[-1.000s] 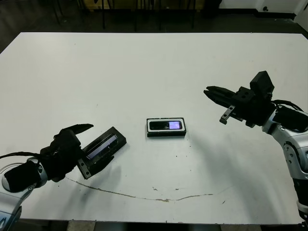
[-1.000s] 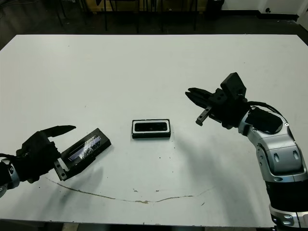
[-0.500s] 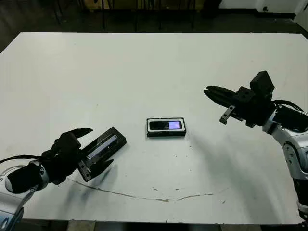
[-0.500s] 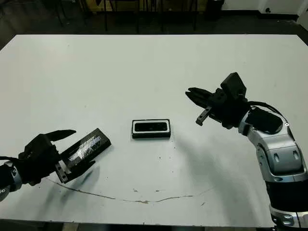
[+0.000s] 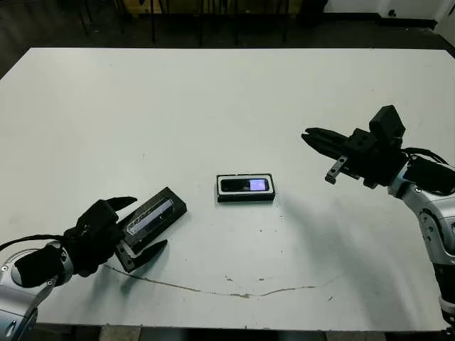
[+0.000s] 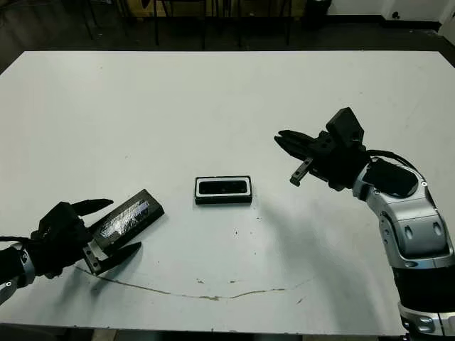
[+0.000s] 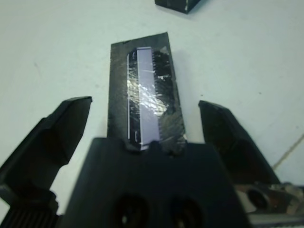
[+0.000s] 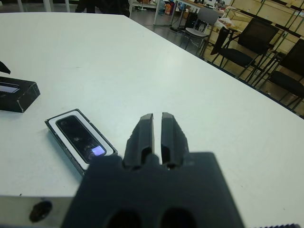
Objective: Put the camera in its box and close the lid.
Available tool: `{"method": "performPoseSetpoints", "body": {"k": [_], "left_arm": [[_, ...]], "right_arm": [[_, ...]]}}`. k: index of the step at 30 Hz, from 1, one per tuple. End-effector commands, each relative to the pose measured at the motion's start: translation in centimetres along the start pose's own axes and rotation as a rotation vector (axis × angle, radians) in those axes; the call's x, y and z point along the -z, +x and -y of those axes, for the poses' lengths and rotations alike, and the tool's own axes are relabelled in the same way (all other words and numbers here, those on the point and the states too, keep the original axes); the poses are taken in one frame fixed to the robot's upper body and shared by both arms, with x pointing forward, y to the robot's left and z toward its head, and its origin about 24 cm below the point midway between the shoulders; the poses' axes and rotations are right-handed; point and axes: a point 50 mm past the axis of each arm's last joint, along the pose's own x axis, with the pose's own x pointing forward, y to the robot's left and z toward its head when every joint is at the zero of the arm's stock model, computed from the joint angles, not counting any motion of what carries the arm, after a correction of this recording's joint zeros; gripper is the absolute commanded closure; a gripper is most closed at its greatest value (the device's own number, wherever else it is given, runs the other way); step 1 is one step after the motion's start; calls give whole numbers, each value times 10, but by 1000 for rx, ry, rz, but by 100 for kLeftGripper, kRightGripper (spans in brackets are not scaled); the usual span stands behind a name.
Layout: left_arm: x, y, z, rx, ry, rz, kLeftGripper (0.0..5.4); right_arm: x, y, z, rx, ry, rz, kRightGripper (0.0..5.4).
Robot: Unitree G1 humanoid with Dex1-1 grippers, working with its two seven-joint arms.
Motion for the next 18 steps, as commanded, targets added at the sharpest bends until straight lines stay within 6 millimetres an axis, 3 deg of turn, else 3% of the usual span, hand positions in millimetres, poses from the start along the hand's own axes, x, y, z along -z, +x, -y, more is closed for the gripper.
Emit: {"method": "performPoseSetpoints", "body": {"k": [1, 9, 12, 18], "left_arm": [[11, -1, 5, 3, -41, -93, 1], [17, -2, 3, 37, -77, -99, 1], [25, 1, 0, 57, -61, -15, 29], [28, 3, 1, 92, -81, 61, 136]], "right_arm": [[5, -2, -1, -1, 6, -27, 540], [5, -3, -2, 4, 15, -30, 540], [5, -3, -2, 9, 18, -28, 540], [6, -3, -2, 11, 30, -25, 540]]}}
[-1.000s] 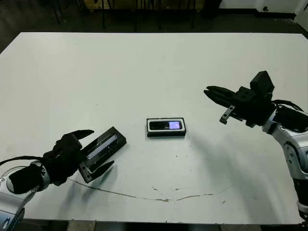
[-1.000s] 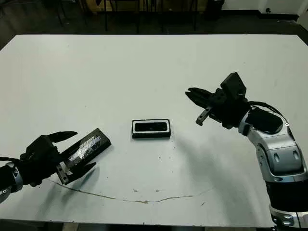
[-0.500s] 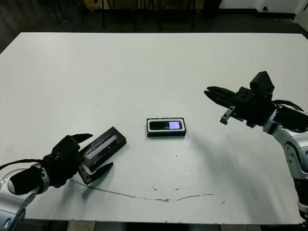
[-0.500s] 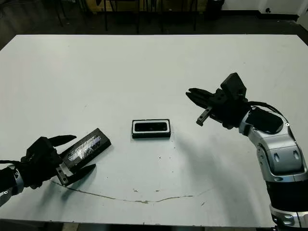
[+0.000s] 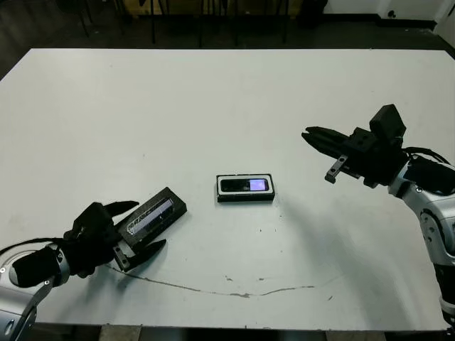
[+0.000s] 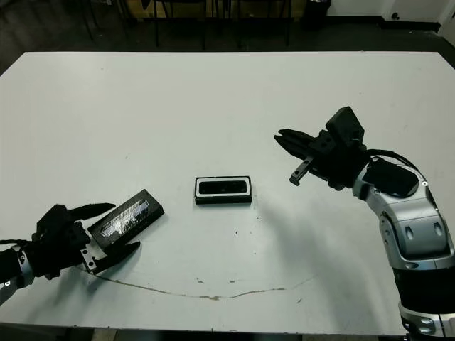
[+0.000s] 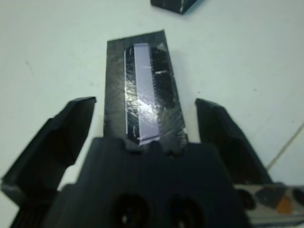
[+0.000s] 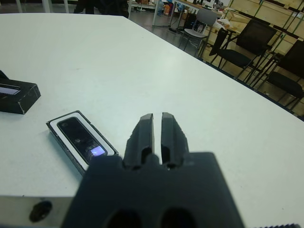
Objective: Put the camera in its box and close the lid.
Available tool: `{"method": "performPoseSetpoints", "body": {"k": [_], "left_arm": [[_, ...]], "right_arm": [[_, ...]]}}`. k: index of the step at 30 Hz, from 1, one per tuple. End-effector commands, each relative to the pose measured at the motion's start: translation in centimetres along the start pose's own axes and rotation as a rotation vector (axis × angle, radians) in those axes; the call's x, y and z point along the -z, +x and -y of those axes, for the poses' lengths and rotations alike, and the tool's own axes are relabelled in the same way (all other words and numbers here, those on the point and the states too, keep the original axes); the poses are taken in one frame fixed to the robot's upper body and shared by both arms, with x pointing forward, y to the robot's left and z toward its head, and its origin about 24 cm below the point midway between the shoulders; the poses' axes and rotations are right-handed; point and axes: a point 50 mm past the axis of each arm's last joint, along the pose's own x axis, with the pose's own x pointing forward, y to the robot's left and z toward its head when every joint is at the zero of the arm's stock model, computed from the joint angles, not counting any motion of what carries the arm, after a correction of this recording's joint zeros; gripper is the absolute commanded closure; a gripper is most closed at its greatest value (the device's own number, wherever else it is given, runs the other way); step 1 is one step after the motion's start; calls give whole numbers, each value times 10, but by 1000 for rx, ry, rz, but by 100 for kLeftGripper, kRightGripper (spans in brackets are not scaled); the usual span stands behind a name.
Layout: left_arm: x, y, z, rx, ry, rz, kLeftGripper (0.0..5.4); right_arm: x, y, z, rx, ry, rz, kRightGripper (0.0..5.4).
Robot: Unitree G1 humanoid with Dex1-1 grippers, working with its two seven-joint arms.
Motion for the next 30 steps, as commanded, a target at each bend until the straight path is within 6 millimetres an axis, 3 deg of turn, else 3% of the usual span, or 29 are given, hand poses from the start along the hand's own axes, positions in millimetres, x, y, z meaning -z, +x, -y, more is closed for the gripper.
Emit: {"method": "performPoseSetpoints", "body": {"k": [1, 7, 19, 22, 30], "left_arm": [[10, -1, 4, 31, -33, -47, 155], [6, -1, 5, 67, -5, -55, 255], [-1, -3, 2, 46, -18, 2, 257], [-15, -3, -7, 34, 2, 42, 257], [-90, -6, -48, 58, 137, 65, 257]], "right_arm": [[7, -3, -1, 6, 26, -29, 540], [6, -4, -1, 5, 21, -32, 540], [6, -4, -2, 4, 36, -33, 540], [7, -3, -3, -1, 44, -28, 540], [6, -1, -2, 5, 29, -13, 540]]}}
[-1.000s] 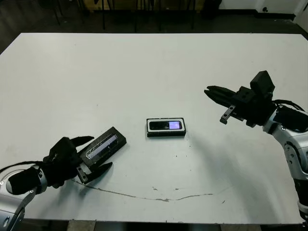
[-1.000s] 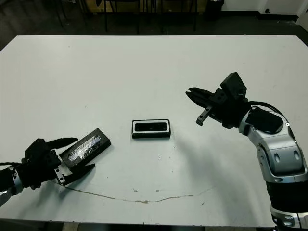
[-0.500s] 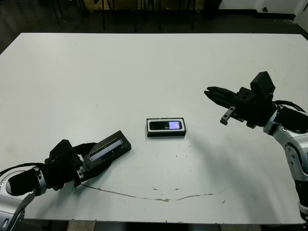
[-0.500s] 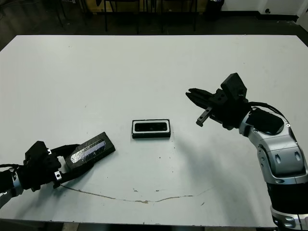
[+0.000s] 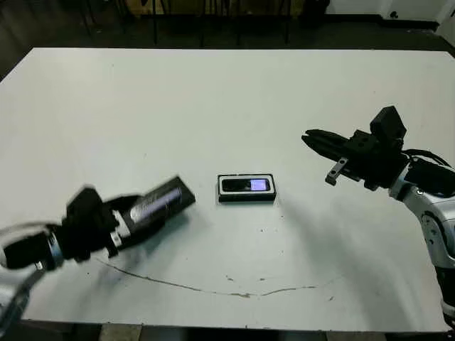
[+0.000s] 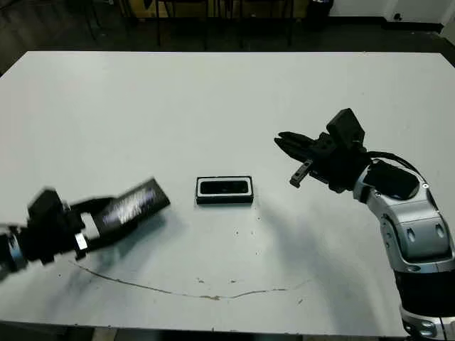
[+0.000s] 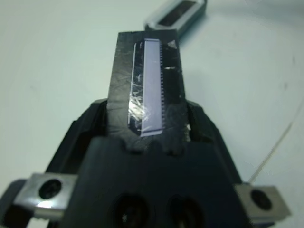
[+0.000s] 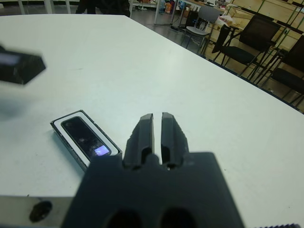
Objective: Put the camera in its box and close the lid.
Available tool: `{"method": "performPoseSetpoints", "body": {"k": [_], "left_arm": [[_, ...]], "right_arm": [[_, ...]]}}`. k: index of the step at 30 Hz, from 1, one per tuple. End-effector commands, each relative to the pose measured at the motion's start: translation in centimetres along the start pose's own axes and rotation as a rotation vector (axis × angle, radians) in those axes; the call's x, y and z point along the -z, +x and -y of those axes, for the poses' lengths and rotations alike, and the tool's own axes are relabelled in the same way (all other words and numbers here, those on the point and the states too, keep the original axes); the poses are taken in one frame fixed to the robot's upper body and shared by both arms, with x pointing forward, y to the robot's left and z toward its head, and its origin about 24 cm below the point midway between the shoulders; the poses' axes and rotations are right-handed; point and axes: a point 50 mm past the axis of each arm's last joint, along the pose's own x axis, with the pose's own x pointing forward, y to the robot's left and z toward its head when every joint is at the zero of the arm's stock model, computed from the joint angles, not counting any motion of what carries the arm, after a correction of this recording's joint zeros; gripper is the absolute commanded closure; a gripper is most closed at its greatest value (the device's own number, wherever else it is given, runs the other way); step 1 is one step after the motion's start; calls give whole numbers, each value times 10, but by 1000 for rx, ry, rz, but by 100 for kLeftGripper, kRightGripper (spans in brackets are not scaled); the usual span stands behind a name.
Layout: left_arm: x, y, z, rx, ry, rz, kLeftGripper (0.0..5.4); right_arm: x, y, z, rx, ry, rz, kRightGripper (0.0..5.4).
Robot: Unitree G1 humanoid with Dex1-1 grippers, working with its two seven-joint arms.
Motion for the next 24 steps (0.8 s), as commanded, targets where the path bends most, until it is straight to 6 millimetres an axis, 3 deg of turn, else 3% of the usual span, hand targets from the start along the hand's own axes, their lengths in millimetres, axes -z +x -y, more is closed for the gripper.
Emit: {"method": "performPoseSetpoints", "body": {"k": [1, 6, 10, 17, 24], "left_arm": [[-24, 4, -21, 61, 63, -2, 257], [-35, 26, -56, 197, 83, 28, 257], [-34, 49, -69, 307, 57, 2, 257], [-27, 87, -65, 445, 78, -58, 257], [-12, 115, -58, 498, -11, -32, 257]], "right_arm": [[5, 1, 0, 9, 8, -11, 540], [6, 2, 1, 19, 20, -28, 540], [8, 3, 2, 24, 29, -22, 540], [13, 2, 4, 47, 54, 13, 540], [15, -2, 11, 97, 75, 47, 540]]}}
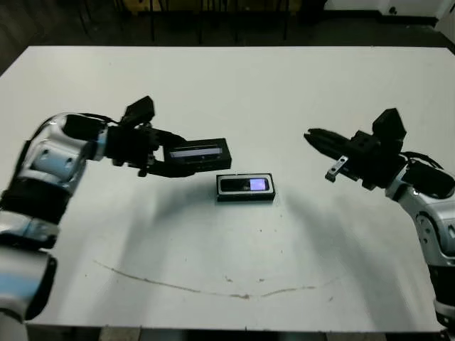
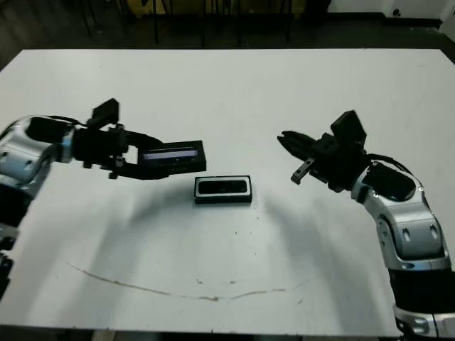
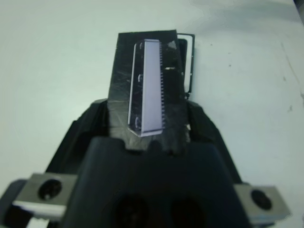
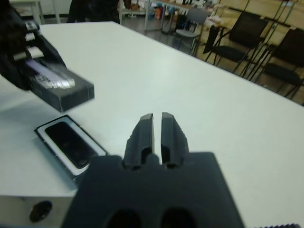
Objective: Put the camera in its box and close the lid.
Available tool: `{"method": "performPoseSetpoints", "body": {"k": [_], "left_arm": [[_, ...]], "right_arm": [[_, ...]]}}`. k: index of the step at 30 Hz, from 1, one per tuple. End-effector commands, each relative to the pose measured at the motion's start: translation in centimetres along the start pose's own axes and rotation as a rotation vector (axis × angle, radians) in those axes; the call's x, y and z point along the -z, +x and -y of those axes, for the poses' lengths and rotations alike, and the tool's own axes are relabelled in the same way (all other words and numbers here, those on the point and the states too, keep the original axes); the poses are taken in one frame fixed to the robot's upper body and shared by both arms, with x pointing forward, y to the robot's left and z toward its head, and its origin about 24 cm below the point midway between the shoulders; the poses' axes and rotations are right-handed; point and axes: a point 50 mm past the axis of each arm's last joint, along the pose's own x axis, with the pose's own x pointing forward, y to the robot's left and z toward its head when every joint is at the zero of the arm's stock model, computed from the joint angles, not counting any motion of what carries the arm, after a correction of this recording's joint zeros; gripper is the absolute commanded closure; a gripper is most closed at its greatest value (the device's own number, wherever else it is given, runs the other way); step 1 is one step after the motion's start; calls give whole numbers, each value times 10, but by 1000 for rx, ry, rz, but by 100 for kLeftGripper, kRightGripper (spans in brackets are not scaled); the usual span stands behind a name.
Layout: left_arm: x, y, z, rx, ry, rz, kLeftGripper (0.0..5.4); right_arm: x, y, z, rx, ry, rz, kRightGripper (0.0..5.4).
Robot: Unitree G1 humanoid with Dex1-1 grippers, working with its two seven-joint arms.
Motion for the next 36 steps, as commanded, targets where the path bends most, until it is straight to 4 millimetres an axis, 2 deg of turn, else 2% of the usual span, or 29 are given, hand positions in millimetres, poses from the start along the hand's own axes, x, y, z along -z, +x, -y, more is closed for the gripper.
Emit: {"method": "performPoseSetpoints", "body": {"k": [1, 8, 16, 24, 36], "left_arm": [[7, 9, -2, 20, -29, 1, 257], [15, 26, 2, 85, -88, 28, 257], [28, 35, 6, 123, -135, 7, 257], [29, 34, 6, 194, -163, -76, 257], [27, 48, 10, 236, -137, -127, 257]], "right_arm": [[6, -2, 4, 25, 36, 2, 540], [4, -1, 7, 47, 58, 24, 540], [2, 1, 2, 24, 42, 33, 540], [5, 1, 1, 27, 40, 24, 540], [8, -1, 3, 24, 39, 24, 540]]}}
